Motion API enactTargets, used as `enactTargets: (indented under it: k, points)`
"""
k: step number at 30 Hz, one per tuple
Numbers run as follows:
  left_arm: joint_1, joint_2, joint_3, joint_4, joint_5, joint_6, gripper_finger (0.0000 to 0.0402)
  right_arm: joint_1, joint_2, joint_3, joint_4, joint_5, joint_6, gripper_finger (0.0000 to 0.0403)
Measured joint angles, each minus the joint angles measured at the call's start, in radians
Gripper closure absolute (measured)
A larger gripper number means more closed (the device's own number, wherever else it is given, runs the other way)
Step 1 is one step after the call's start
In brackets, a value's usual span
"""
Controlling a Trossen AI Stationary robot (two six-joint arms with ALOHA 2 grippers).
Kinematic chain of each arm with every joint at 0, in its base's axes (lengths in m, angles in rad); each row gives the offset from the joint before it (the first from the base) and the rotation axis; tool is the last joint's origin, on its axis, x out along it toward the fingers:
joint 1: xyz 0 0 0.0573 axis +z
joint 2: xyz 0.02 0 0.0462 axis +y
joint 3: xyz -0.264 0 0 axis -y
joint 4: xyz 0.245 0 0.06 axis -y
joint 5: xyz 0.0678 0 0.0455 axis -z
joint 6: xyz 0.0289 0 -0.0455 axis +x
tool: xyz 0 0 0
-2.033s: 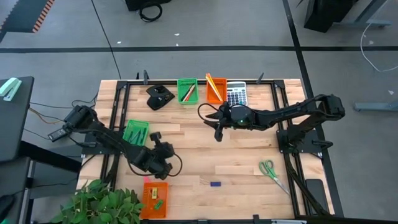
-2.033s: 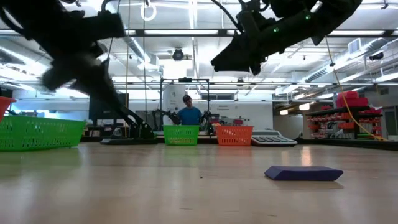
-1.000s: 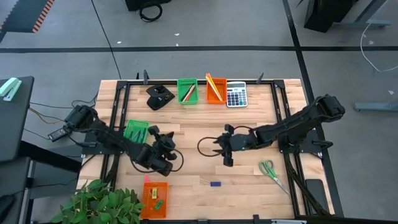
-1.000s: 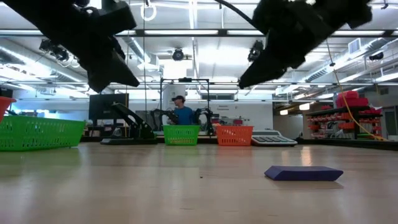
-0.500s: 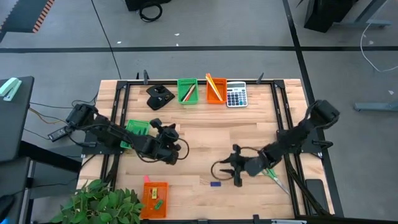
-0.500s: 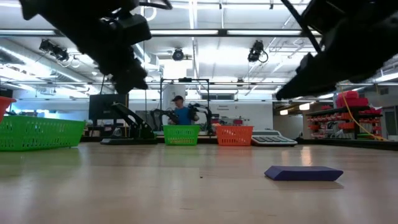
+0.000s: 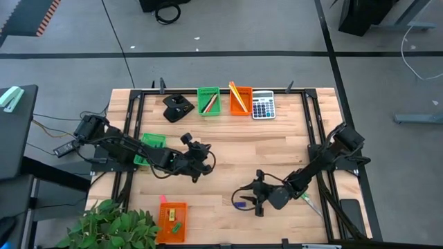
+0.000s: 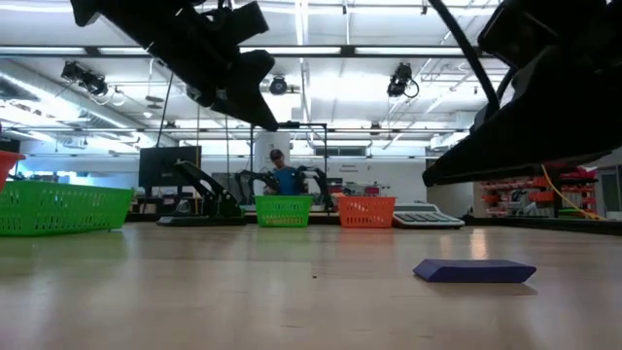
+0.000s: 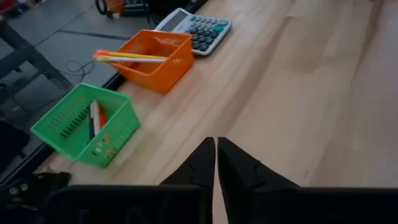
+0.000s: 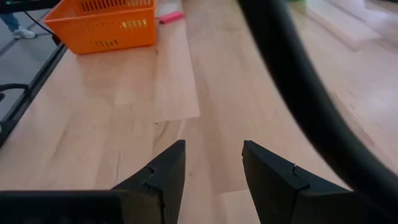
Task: Sort crayons/erasers/pens/pencils in bins
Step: Put the blue eraser into the bottom orange bin
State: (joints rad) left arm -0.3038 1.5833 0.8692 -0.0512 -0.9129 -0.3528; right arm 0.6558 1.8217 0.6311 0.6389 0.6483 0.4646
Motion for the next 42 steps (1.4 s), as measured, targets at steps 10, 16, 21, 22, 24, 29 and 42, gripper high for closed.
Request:
enactTargets:
  k: [10, 16, 21, 22, 24, 29, 42]
  points:
    - [0.024, 0.000, 0.000, 0.100, 0.068, 0.037, 0.0387, 0.037, 0.016, 0.070, 0.000, -0.025, -0.021, 0.0237]
    - [-0.010, 0.025, 0.001, 0.114, 0.173, -0.078, 0.0380, 0.079, 0.070, 0.077, -0.001, 0.006, -0.026, 0.0237]
    - [-0.040, 0.073, -0.002, 0.135, 0.163, -0.078, 0.0378, 0.082, 0.145, 0.090, -0.002, 0.001, -0.025, 0.0237]
    - [-0.038, 0.082, -0.002, 0.154, 0.158, -0.058, 0.0380, 0.081, 0.154, 0.090, -0.002, 0.001, -0.025, 0.0237]
    - [-0.026, 0.088, -0.001, 0.185, 0.157, -0.003, 0.0383, 0.079, 0.164, 0.090, -0.005, 0.001, -0.025, 0.0237]
    - [0.015, 0.085, -0.001, 0.273, 0.150, 0.042, 0.0388, 0.080, 0.183, 0.090, -0.005, -0.024, -0.016, 0.0237]
    - [0.020, 0.085, -0.001, 0.261, 0.176, 0.023, 0.0375, 0.081, 0.223, 0.093, 0.012, -0.011, 0.014, 0.0282]
